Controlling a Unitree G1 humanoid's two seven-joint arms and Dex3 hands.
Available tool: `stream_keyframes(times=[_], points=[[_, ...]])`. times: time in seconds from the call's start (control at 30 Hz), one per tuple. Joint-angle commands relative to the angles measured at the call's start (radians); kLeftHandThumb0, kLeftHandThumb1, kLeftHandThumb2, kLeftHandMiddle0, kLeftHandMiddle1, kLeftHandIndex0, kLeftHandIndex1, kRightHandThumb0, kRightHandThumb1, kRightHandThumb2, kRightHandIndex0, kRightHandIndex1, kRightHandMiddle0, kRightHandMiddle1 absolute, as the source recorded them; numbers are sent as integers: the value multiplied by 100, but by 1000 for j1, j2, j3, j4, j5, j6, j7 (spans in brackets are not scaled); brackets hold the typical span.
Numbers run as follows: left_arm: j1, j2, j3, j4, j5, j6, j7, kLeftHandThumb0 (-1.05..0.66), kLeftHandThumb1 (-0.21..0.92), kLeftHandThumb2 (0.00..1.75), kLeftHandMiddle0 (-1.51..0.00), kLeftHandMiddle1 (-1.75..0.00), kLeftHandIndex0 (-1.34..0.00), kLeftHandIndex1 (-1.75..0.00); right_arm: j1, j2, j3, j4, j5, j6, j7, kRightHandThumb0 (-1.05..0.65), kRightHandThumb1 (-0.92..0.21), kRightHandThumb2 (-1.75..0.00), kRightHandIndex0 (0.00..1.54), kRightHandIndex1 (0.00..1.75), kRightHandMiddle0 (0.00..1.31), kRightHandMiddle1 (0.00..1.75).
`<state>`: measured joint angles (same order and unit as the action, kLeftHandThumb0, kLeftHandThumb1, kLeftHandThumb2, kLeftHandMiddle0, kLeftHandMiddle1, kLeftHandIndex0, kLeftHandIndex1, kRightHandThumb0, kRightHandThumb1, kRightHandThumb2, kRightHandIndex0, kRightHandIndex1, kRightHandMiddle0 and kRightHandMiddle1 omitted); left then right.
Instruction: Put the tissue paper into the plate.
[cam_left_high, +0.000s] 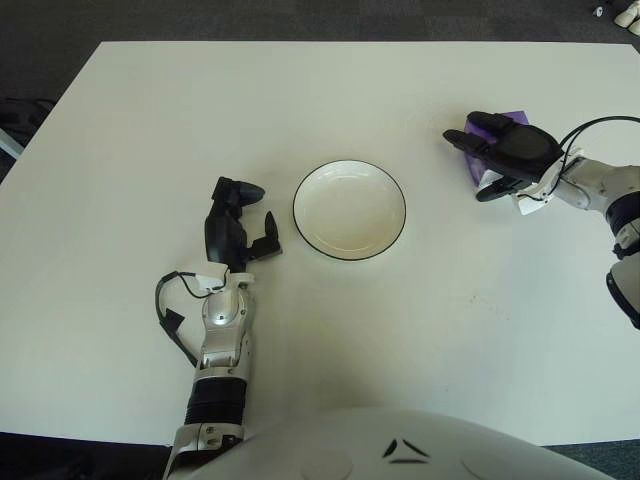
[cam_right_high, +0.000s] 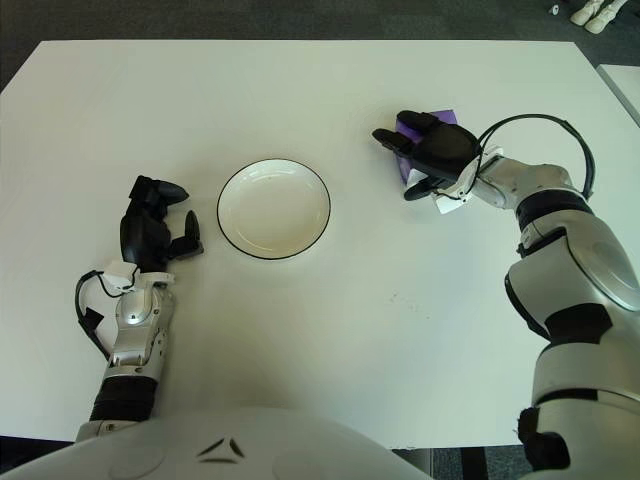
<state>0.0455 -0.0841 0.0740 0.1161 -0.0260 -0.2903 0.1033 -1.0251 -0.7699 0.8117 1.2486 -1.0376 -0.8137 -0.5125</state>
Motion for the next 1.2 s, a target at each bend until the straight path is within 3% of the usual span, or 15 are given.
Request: stream_keyframes(times=[0.0,0.3,0.8,1.17], points=[[91,-5,3,73,-6,25,-7,-1,15,153,-74,-175,-51,-175,66,22,6,9,5,-21,55,-105,-85,-23,0,0,0,0],[88,-3,2,73,-3,29,-4,-1,19,148,-70,-175,-47,-175,43,-4,-17,-30,25,-42,56,-105,-88,-23,0,0,0,0],[74,3,0,90,4,30,-5,-1,16,152,-74,-175,-49,-174,17,-45,-44,-87,17,-30,-15,-105,-90,-22,0,0,0,0],[65,1,1,100,1,30,-4,-1,16,151,-74,-175,-48,-175,3,-75,-63,-126,13,-38,-24,-105,-92,-31,0,0,0,0]])
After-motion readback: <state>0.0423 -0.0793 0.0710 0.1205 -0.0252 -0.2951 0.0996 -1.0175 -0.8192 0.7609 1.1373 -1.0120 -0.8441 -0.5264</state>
